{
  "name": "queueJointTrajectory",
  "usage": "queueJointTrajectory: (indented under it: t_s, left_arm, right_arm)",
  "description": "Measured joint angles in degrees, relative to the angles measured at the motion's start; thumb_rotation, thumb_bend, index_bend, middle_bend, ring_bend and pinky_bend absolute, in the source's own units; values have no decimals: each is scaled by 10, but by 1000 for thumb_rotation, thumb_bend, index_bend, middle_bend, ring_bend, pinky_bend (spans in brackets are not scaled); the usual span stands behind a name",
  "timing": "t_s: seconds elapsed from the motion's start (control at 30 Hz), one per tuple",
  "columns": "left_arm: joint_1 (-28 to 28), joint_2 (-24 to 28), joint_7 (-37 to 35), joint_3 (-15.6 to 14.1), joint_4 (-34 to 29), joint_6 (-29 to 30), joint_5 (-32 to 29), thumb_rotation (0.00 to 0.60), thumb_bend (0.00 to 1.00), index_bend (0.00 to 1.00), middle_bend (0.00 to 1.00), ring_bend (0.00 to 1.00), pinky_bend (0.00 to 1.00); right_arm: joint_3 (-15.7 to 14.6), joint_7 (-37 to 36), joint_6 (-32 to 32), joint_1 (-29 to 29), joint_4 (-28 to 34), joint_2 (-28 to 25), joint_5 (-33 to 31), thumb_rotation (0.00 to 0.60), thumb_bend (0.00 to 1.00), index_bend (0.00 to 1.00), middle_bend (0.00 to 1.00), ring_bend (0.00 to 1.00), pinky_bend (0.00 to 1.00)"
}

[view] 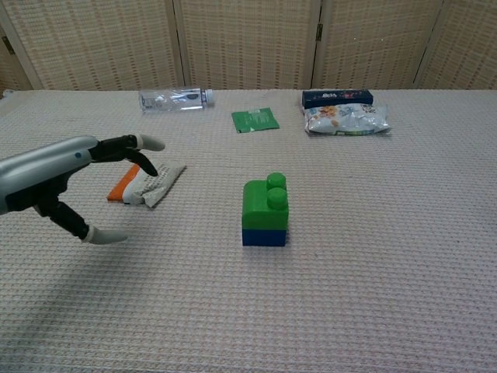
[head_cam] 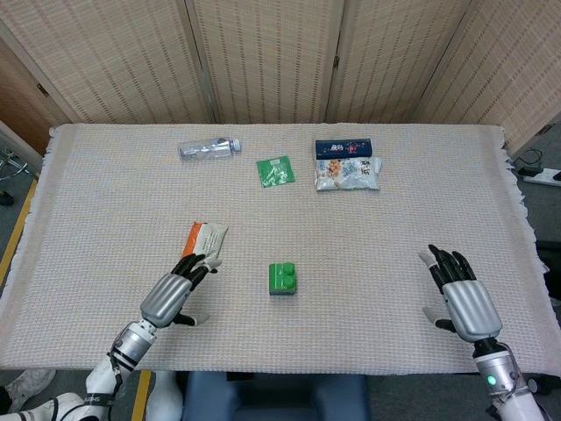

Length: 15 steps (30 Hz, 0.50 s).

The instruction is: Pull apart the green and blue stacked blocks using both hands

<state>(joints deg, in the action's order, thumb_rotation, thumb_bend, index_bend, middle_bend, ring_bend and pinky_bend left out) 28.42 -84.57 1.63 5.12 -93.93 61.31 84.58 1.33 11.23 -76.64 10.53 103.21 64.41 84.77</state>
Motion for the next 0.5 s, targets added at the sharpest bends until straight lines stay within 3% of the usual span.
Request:
queueJointTrajectory:
  t_s: [0.2,0.5]
  left_arm:
    - [25,-46,55,28,-4,-26,-66,600,241,91,251,37,0]
    - [53,-117,68,63,15,-37,-144,600,237,83,251,32,0]
  right_arm:
    - [5,-17,4,2,-3,-7,-8,600,314,0,0,0,0]
    - [7,-28,13,5,-3,-12,-12,600,313,0,0,0,0]
